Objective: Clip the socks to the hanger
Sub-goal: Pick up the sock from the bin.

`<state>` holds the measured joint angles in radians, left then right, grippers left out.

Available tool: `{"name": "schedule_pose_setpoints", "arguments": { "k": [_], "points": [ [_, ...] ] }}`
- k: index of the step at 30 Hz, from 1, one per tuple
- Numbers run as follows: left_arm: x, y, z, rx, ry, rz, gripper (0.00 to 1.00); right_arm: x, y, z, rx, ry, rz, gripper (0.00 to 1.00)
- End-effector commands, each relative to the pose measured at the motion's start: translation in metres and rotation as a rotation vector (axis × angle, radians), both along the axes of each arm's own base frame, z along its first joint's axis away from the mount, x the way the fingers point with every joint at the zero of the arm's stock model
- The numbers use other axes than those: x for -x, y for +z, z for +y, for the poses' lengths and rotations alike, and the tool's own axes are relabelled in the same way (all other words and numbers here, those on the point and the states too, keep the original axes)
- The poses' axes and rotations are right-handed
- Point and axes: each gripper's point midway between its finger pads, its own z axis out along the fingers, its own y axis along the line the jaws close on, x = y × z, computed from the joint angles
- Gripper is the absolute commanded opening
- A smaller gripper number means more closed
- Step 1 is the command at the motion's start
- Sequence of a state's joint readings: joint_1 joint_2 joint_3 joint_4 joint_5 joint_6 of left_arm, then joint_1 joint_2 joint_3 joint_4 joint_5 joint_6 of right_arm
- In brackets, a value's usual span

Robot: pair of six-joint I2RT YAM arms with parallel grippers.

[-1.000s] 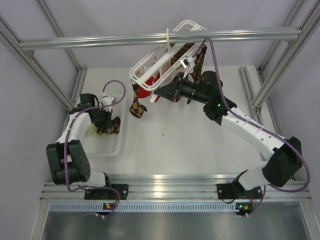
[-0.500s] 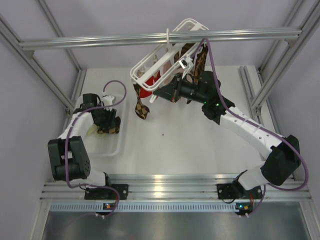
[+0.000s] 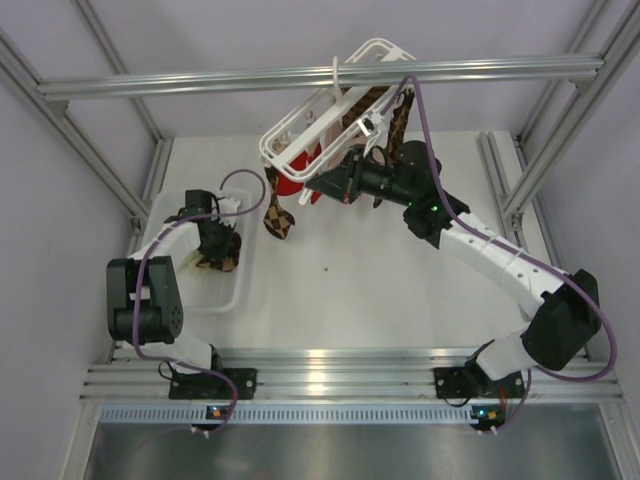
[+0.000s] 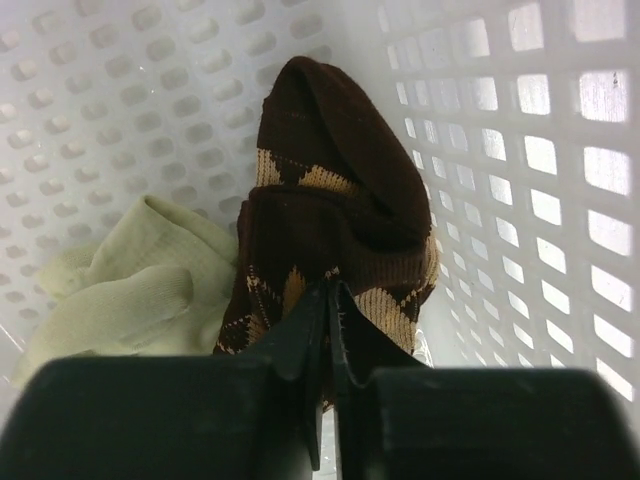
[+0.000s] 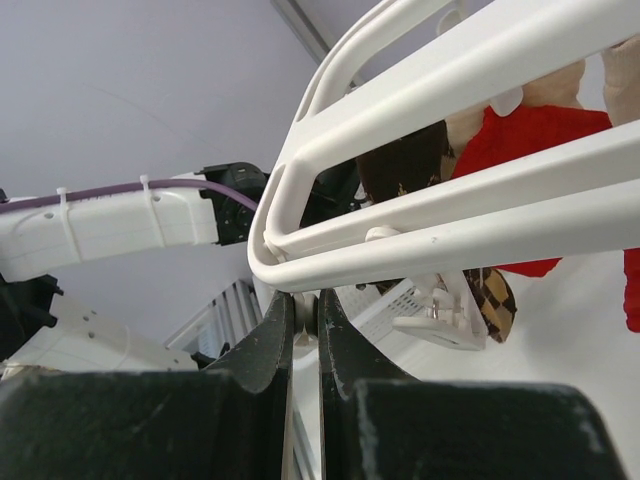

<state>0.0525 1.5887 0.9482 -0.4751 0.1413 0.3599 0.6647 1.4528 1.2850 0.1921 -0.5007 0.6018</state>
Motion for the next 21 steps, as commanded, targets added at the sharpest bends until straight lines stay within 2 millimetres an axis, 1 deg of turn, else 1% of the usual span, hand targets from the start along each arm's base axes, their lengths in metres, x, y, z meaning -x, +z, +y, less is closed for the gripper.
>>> {"name": "schedule_pose_setpoints", "arguments": {
  "k": [1, 2, 5, 6, 8, 9, 10, 11, 12, 14, 15, 17, 18, 20, 21],
  "points": [
    [-0.012, 0.014, 0.003, -0.002, 0.043, -0.046, 0.04, -0.005, 0.026, 0.001, -0.037, -0.013, -0.071, 0.0],
    [-0.013, 0.018, 0.001, 0.008, 0.05, -0.053, 0.0, -0.005, 0.026, 0.001, -0.038, -0.013, -0.072, 0.0],
    [-0.015, 0.038, -0.001, 0.029, 0.065, -0.091, 0.0, -0.005, 0.027, 0.001, -0.042, -0.013, -0.075, 0.0],
    [-0.016, 0.051, -0.004, 0.045, 0.06, -0.125, 0.0, -0.005, 0.028, 0.001, -0.045, -0.013, -0.077, 0.0],
    [-0.016, 0.069, -0.006, 0.059, 0.062, -0.163, 0.0, -0.004, 0.028, 0.0, -0.045, -0.013, -0.078, 0.0],
    [-0.015, 0.084, -0.008, 0.068, 0.056, -0.209, 0.0, -0.004, 0.029, 0.0, -0.045, -0.011, -0.08, 0.0],
    [-0.015, 0.092, -0.01, 0.071, 0.047, -0.23, 0.0, -0.004, 0.029, -0.001, -0.046, -0.013, -0.081, 0.0],
    [-0.012, 0.097, -0.011, 0.071, 0.037, -0.242, 0.0, -0.003, 0.029, -0.001, -0.046, -0.013, -0.082, 0.0],
    [-0.007, 0.109, -0.012, 0.073, 0.028, -0.264, 0.0, -0.002, 0.031, -0.002, -0.049, -0.013, -0.086, 0.0],
    [-0.001, 0.12, -0.018, 0.094, -0.004, -0.276, 0.0, -0.002, 0.031, -0.003, -0.049, -0.013, -0.087, 0.0],
    [0.005, 0.13, -0.02, 0.108, -0.01, -0.291, 0.0, -0.001, 0.03, -0.003, -0.05, -0.013, -0.088, 0.0],
    [0.008, 0.146, -0.03, 0.147, -0.054, -0.339, 0.0, -0.001, 0.031, -0.004, -0.055, -0.014, -0.088, 0.0],
    [0.011, 0.16, -0.034, 0.16, -0.073, -0.386, 0.0, 0.0, 0.032, -0.005, -0.058, -0.016, -0.091, 0.0],
    [0.016, 0.179, -0.046, 0.203, -0.137, -0.444, 0.0, 0.001, 0.034, -0.005, -0.063, -0.016, -0.093, 0.0],
    [0.021, 0.193, -0.05, 0.211, -0.173, -0.487, 0.0, 0.001, 0.036, -0.005, -0.067, -0.015, -0.094, 0.0]
  ]
}}
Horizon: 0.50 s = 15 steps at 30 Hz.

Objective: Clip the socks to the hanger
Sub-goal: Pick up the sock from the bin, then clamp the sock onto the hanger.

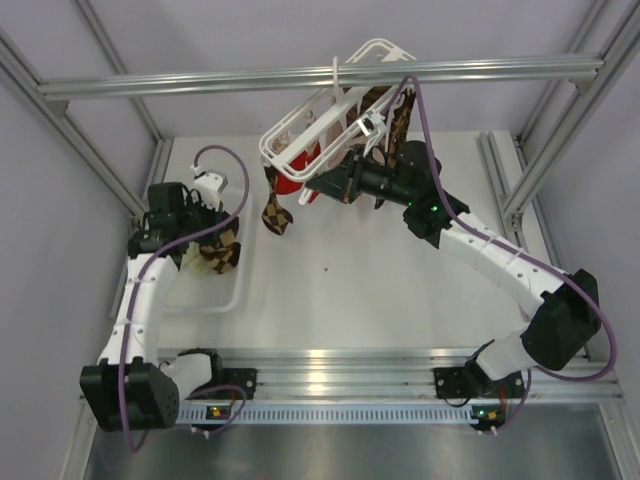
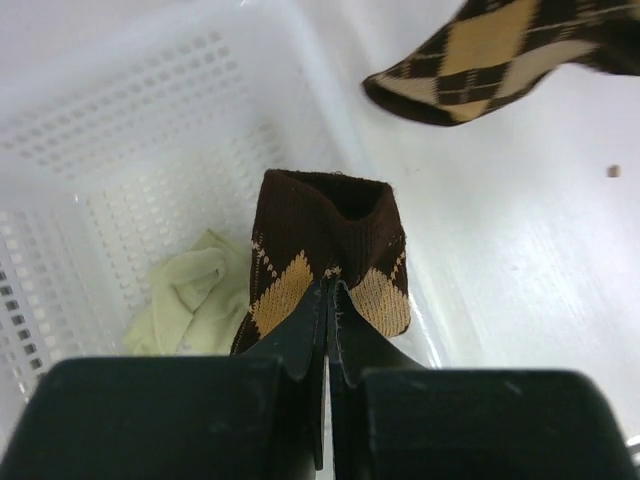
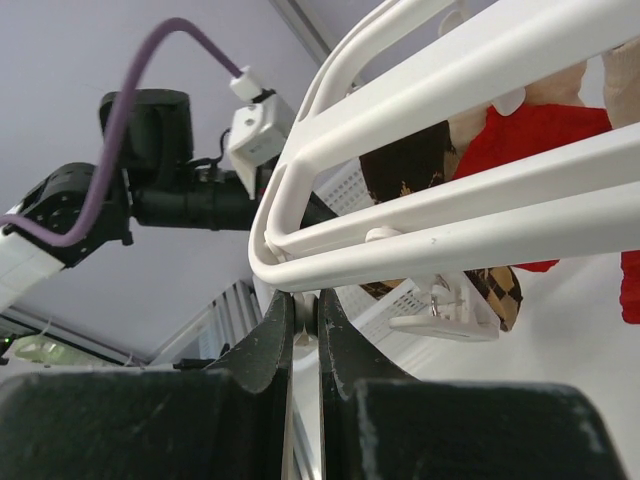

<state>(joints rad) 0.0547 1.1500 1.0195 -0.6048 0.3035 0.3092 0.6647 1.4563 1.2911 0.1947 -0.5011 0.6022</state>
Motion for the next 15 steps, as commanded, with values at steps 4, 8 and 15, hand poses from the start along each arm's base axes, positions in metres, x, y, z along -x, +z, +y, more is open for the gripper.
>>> {"name": "schedule_pose_setpoints", "arguments": {
  "k": [4, 8, 15],
  "points": [
    [0.022, 0.089, -0.043, 0.09, -0.264, -0.28, 0.0, 0.001, 0.04, -0.005, -0.081, -0.019, -0.092, 0.0],
    [0.042, 0.133, -0.06, 0.108, -0.366, -0.423, 0.0, -0.003, 0.043, -0.004, -0.092, -0.027, -0.081, 0.0],
    [0.069, 0.173, -0.084, 0.132, -0.527, -0.568, 0.0, -0.009, 0.045, -0.002, -0.111, -0.047, -0.047, 0.0]
  ]
}}
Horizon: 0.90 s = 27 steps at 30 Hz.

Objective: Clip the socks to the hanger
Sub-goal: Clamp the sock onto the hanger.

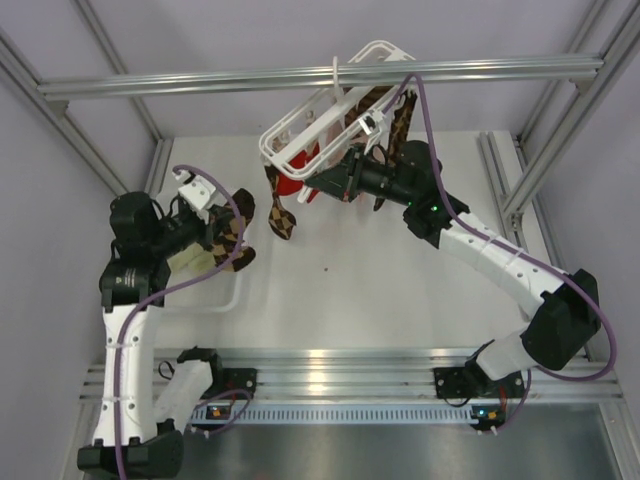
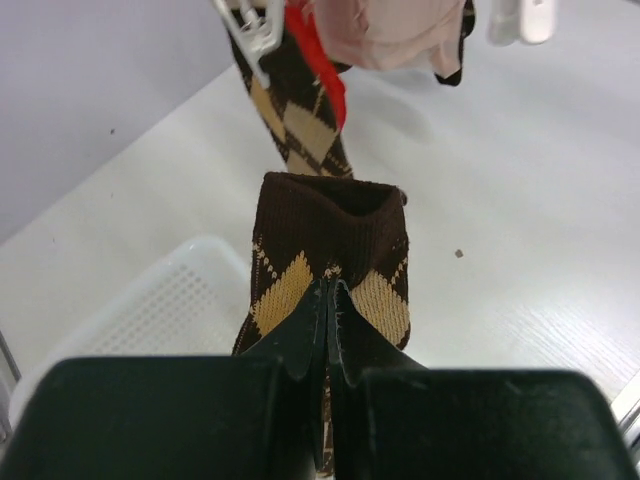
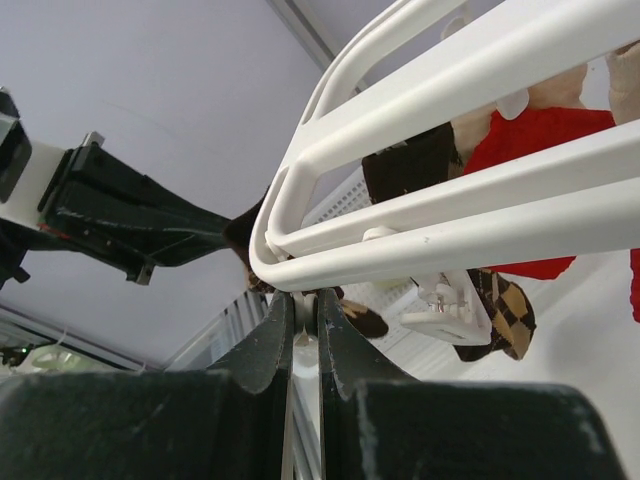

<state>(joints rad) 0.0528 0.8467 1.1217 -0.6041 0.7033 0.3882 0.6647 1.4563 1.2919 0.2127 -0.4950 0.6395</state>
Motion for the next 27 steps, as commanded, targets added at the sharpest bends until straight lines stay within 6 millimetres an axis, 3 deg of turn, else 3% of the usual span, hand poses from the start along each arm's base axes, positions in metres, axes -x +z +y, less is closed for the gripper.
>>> {"name": "schedule_pose_setpoints", "arguments": {
  "k": [1, 6, 13, 27],
  "points": [
    [0.017, 0.034, -0.024, 0.01, -0.165, -0.133, 0.0, -0.009, 0.04, -0.001, -0.083, -0.043, -0.064, 0.0],
    [0.022, 0.036, -0.047, 0.009, -0.261, -0.202, 0.0, -0.009, 0.039, -0.001, -0.084, -0.042, -0.045, 0.0],
    [0.022, 0.02, -0.092, -0.033, -0.392, -0.231, 0.0, -0.008, 0.037, -0.005, -0.076, -0.056, -0.031, 0.0],
    [0.003, 0.027, -0.098, -0.003, -0.316, -0.276, 0.0, -0.007, 0.03, -0.01, -0.047, -0.077, -0.033, 0.0]
  ]
}}
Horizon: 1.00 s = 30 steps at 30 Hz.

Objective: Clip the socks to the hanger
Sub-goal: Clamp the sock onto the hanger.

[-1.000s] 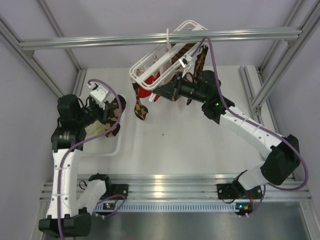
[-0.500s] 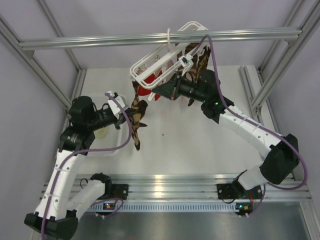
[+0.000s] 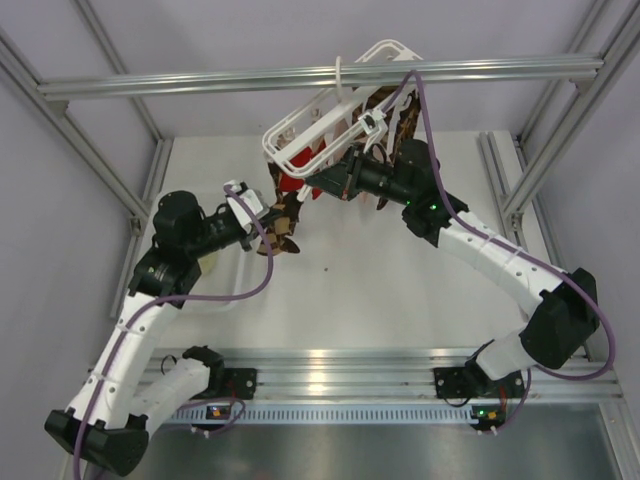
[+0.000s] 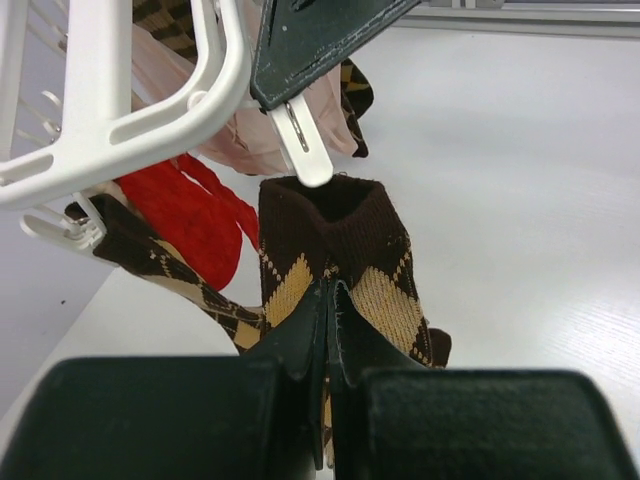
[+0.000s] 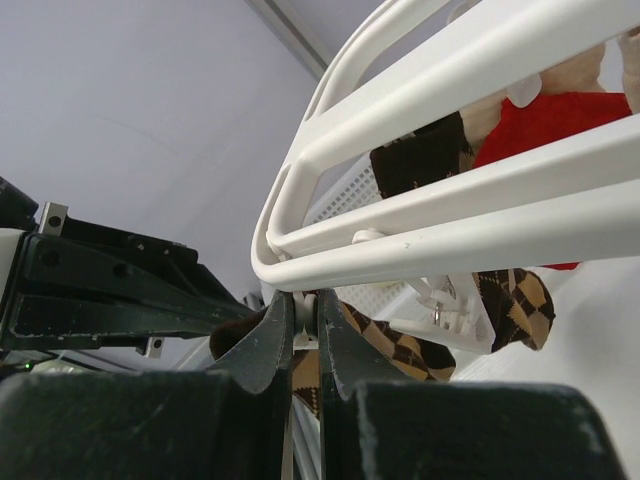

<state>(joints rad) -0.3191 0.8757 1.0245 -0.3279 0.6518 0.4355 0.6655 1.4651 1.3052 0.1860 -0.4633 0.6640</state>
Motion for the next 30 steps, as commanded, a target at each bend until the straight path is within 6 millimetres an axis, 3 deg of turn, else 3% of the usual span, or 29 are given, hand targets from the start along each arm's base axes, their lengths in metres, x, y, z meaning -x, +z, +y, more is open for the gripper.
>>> {"name": "schedule_pose_setpoints", "arguments": {
  "k": [1, 13, 20, 23, 24, 26, 30],
  "points": [
    [-0.005, 0.021, -0.006, 0.038, 0.004, -0.086, 0.0, 0.0, 0.033, -0.01, -0.048, -0.043, -0.073, 0.0],
    [-0.01, 0.029, -0.021, 0.058, 0.007, -0.114, 0.0, 0.002, 0.027, -0.008, -0.031, -0.029, -0.07, 0.0],
    [-0.017, 0.033, -0.019, 0.064, 0.042, -0.13, 0.0, 0.003, 0.027, -0.008, -0.024, -0.016, -0.085, 0.0],
    [-0.018, 0.033, -0.019, 0.063, 0.047, -0.129, 0.0, 0.005, 0.028, -0.006, -0.021, -0.004, -0.096, 0.13],
    [-0.017, 0.032, -0.019, 0.061, 0.046, -0.129, 0.0, 0.005, 0.028, -0.007, -0.021, -0.004, -0.096, 0.24],
    [-0.018, 0.032, -0.018, 0.06, 0.051, -0.133, 0.0, 0.004, 0.028, -0.007, -0.018, -0.003, -0.103, 0.34],
    [-0.017, 0.026, -0.016, 0.043, 0.061, -0.12, 0.0, 0.006, 0.03, -0.008, -0.016, 0.0, -0.119, 0.44]
  ]
}}
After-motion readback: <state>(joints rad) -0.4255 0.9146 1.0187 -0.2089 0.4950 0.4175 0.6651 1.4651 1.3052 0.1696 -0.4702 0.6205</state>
